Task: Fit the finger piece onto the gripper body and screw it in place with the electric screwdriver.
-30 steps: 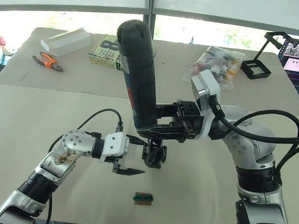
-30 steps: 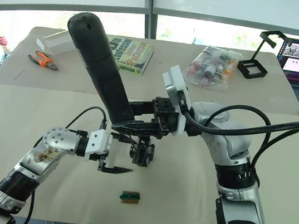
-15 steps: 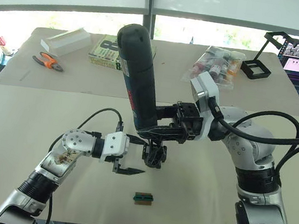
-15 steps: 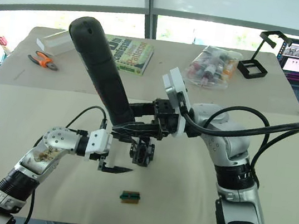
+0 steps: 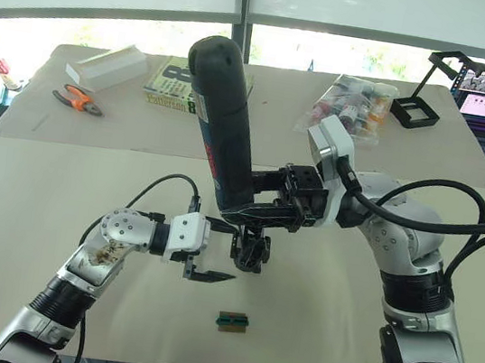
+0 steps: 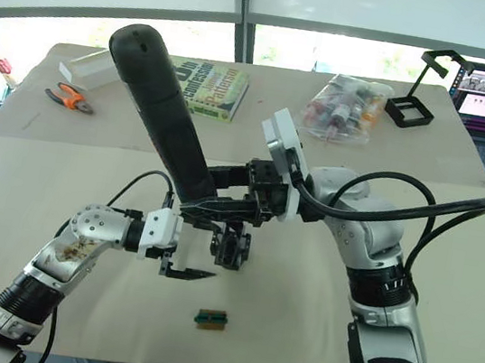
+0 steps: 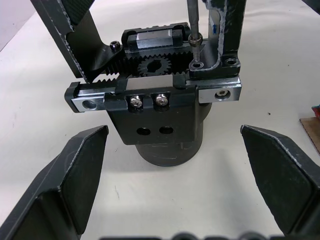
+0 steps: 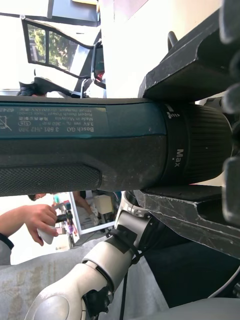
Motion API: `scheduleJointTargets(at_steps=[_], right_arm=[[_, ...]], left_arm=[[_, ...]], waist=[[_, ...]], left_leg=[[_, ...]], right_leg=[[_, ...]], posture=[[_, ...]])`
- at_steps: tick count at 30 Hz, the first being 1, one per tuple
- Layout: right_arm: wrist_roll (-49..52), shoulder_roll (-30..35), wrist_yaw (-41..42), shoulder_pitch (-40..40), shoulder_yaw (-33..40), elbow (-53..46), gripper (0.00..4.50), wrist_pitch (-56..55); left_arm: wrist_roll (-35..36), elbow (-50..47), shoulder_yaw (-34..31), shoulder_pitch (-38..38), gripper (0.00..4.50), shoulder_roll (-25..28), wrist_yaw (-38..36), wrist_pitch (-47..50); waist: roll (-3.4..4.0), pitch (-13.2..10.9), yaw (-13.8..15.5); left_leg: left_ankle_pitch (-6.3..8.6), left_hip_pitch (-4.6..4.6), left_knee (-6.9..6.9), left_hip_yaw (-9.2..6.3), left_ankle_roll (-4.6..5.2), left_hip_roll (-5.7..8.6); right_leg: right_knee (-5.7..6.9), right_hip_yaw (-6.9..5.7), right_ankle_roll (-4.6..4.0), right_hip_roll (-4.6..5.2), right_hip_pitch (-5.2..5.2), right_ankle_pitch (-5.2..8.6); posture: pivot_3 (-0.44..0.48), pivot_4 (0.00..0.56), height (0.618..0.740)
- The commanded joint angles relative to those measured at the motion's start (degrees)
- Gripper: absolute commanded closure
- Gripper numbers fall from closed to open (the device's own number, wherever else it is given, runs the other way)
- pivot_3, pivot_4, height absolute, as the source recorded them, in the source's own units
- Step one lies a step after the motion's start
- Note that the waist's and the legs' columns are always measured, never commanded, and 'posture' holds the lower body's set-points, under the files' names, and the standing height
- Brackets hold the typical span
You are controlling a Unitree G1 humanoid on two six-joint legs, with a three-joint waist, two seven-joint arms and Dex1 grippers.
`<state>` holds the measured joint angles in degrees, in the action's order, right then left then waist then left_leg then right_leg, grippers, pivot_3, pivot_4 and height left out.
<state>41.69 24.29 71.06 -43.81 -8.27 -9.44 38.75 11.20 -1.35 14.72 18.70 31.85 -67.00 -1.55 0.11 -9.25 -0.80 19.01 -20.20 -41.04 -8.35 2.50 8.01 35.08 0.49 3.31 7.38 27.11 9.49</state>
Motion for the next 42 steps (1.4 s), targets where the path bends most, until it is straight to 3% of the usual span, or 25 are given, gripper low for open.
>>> scheduleJointTargets(at_steps=[1, 42], right_arm=[[1.17, -0.71, 0.21, -1.32, 1.56, -1.55, 2.62, -1.76], [-0.35, -0.46, 1.87, 0.28, 0.88, -2.21, 2.62, -3.58]], left_arm=[[0.27, -1.6, -0.23, 0.79, 0.0, 0.0, 0.04, -0.43], [0.11, -1.54, -0.41, 1.11, 0.0, 0.02, 0.3, -0.72]], waist=[[0.0, 0.0, 0.0], [0.0, 0.01, 0.0]], left_leg=[[0.0, 0.0, 0.0, 0.0, 0.0, 0.0], [0.0, 0.0, -0.03, 0.01, 0.0, 0.0]], right_leg=[[0.0, 0.0, 0.0, 0.0, 0.0, 0.0], [0.02, 0.0, 0.0, 0.0, 0.0, -0.01]], posture=[[0.0, 0.15, 0.74], [0.0, 0.15, 0.74]])
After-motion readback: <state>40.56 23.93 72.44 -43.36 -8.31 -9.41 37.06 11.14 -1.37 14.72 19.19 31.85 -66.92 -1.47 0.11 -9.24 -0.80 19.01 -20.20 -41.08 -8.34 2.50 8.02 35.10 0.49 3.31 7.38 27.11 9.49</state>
